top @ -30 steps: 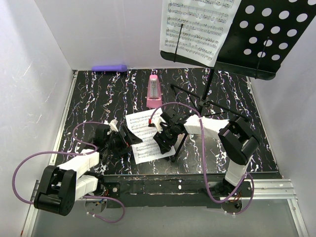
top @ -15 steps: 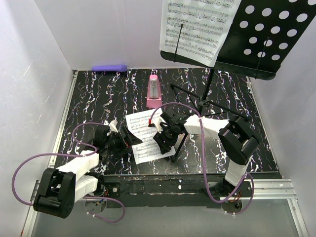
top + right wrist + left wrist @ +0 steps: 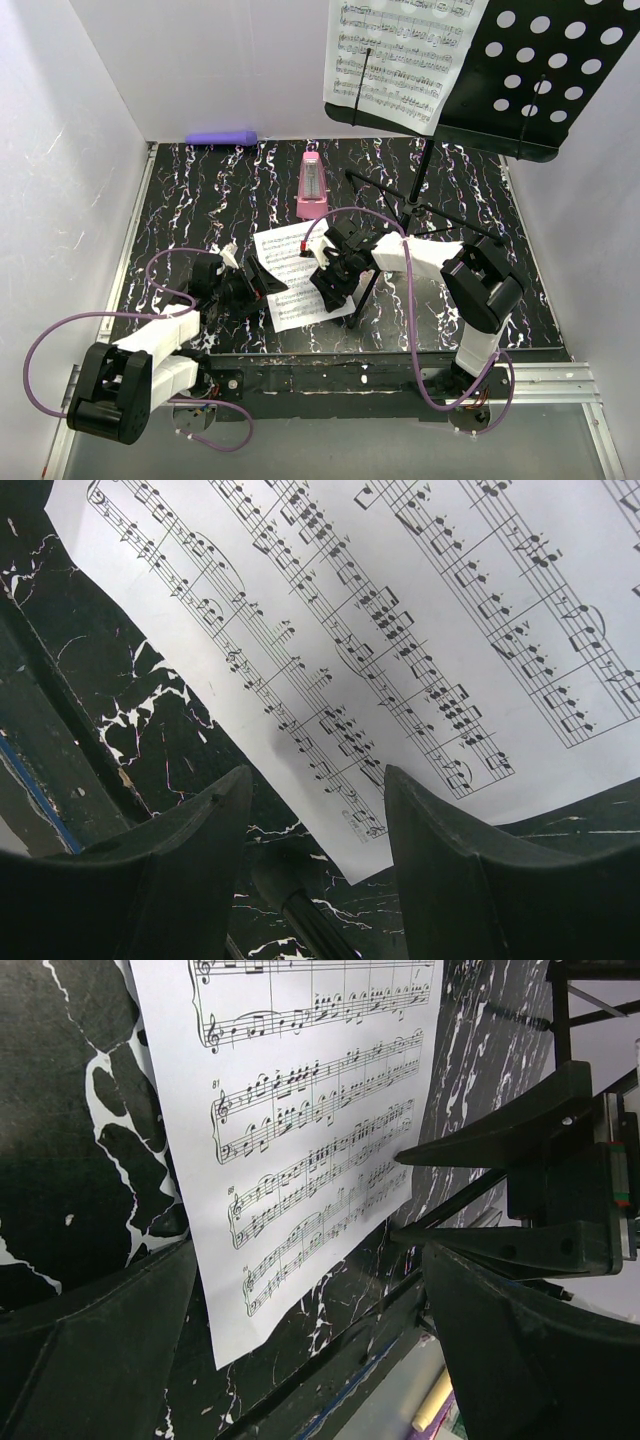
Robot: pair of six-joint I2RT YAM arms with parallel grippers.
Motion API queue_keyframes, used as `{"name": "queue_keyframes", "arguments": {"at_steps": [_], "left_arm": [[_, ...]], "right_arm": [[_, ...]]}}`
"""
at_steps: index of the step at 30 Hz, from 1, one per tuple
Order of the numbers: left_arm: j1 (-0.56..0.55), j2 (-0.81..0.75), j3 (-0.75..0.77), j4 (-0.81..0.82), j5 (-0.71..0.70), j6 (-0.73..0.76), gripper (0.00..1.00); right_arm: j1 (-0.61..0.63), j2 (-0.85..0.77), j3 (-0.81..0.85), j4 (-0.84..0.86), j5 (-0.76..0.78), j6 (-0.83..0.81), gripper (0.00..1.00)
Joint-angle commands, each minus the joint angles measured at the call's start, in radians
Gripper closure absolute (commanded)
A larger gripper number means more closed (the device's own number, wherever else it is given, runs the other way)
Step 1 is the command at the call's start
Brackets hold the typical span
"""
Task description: Set up the instrument practice props
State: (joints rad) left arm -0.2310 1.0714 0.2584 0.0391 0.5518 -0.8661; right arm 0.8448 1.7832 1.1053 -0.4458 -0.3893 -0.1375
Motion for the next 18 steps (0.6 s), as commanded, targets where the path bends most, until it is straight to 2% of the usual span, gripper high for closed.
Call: {"name": "queue_keyframes", "arguments": {"at_steps": [1, 6, 18], "left_arm": [[-0.001, -0.028, 0.028, -0.114, -0.084, 0.039, 0.03], [0.001, 0.005, 0.039, -0.12, -0.079, 0.039, 0.05], [-0.001, 0.098, -0.004, 0.134, 0.071, -0.008, 0.23]], "right_arm": [[0.004, 0.012, 0.036, -0.008, -0.013, -0.011, 0.37], [0.004, 0.015, 0.037, -0.01, -0.013, -0.013, 0.37], [0.004, 0.025, 0.042, -0.021, -0.019, -0.014, 0.37]]}}
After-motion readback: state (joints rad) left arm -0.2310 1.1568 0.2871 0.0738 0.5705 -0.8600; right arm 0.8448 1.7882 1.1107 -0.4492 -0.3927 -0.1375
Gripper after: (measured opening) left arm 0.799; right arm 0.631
